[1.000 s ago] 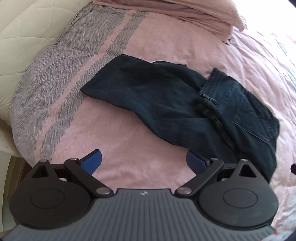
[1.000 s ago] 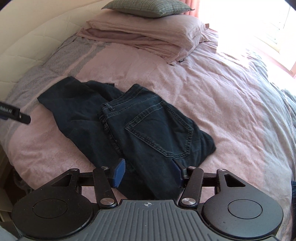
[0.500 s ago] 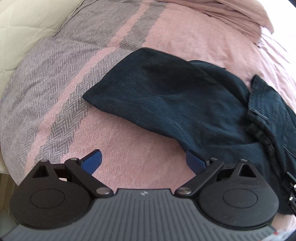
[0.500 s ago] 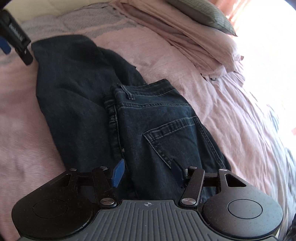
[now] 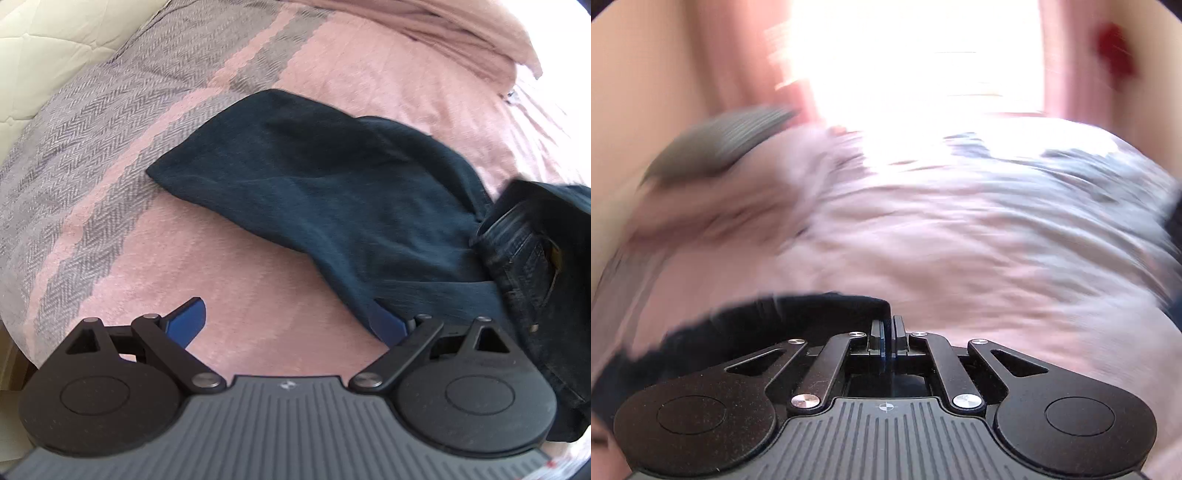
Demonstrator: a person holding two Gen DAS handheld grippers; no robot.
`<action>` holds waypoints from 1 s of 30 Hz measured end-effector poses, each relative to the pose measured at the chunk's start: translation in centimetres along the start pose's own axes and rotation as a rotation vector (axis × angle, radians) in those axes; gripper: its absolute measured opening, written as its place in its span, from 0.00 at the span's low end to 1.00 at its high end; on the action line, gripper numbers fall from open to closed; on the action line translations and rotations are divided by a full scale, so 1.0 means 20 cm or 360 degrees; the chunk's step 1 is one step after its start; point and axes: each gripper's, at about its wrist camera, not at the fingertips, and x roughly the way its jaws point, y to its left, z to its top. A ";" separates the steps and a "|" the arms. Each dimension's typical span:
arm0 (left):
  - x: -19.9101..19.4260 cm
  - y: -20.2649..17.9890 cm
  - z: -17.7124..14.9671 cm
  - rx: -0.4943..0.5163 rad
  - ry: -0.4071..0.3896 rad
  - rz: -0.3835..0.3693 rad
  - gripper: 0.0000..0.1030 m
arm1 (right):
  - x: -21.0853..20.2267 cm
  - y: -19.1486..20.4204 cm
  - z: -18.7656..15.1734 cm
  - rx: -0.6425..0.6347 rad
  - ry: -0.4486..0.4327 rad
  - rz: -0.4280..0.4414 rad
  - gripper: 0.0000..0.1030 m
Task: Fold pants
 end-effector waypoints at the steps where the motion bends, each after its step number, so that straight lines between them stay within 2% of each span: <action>1: -0.01 -0.02 -0.01 -0.0007 -0.0005 -0.0017 0.91 | -0.07 -0.18 0.02 0.0131 -0.0005 -0.0092 0.00; 3: -0.04 -0.05 -0.02 -0.0036 -0.0005 -0.0051 0.91 | -0.18 -0.46 -0.02 0.0355 0.0042 -0.0267 0.00; 5: -0.07 -0.08 -0.04 -0.0051 -0.0009 -0.0070 0.91 | -0.31 -0.77 -0.17 0.0673 0.0189 -0.0470 0.00; 8: -0.08 -0.13 -0.07 -0.0057 0.0001 -0.0091 0.91 | -0.37 -1.16 -0.50 0.1219 0.0618 -0.0737 0.00; 9: -0.07 -0.14 -0.07 -0.0063 0.0020 -0.0091 0.91 | -0.35 -1.27 -0.61 0.1314 0.0868 -0.0821 0.00; 10: -0.07 -0.15 -0.07 -0.0074 0.0041 -0.0087 0.91 | -0.37 -1.32 -0.70 0.1299 0.1054 -0.0899 0.01; 11: -0.06 -0.16 -0.07 -0.0087 0.0056 -0.0083 0.91 | -0.38 -1.31 -0.75 0.1215 0.1146 -0.0920 0.05; 12: -0.07 -0.17 -0.07 -0.0098 0.0064 -0.0074 0.91 | -0.42 -1.27 -0.74 0.1040 0.1154 -0.0890 0.15; 13: -0.07 -0.17 -0.07 -0.0101 0.0067 -0.0064 0.91 | -0.44 -1.20 -0.71 0.0828 0.1122 -0.0869 0.30; 14: -0.06 -0.17 -0.08 -0.0096 0.0068 -0.0050 0.91 | -0.44 -1.09 -0.66 0.0557 0.1053 -0.0822 0.37; 16: -0.04 -0.18 -0.07 -0.0071 0.0079 -0.0027 0.91 | -0.46 -0.81 -0.58 -0.0032 0.0830 -0.0584 0.52; 18: -0.01 -0.19 -0.07 -0.0044 0.0085 -0.0006 0.91 | -0.42 -0.55 -0.54 -0.0516 0.0651 -0.0334 0.55; 19: 0.01 -0.19 -0.07 -0.0035 0.0085 -0.0008 0.91 | -0.40 -0.37 -0.56 -0.0743 0.0540 -0.0160 0.56; 20: 0.02 -0.19 -0.06 -0.0031 0.0087 -0.0009 0.90 | -0.38 -0.26 -0.58 -0.0881 0.0479 -0.0023 0.56; 21: 0.03 -0.19 -0.06 -0.0031 0.0089 -0.0012 0.91 | -0.34 -0.15 -0.61 -0.1011 0.0443 0.0128 0.56; 22: 0.03 -0.19 -0.06 -0.0032 0.0094 -0.0020 0.91 | -0.31 -0.06 -0.64 -0.1130 0.0443 0.0218 0.56; 24: 0.04 -0.18 -0.06 -0.0026 0.0093 -0.0031 0.91 | -0.22 0.09 -0.75 -0.1421 0.0460 0.0258 0.56; 27: 0.06 -0.14 -0.07 -0.0032 0.0096 -0.0021 0.91 | -0.09 0.17 -0.92 -0.1840 0.0440 0.0234 0.56; 28: 0.08 -0.12 -0.08 -0.0047 0.0103 -0.0016 0.91 | -0.08 0.18 -0.95 -0.1925 0.0398 0.0260 0.45; 29: 0.10 -0.10 -0.08 -0.0072 0.0111 -0.0014 0.91 | -0.08 0.17 -0.94 -0.1945 0.0414 0.0323 0.29; 30: 0.11 -0.07 -0.07 -0.0103 0.0115 -0.0012 0.91 | -0.08 0.17 -0.92 -0.1905 0.0434 0.0343 0.23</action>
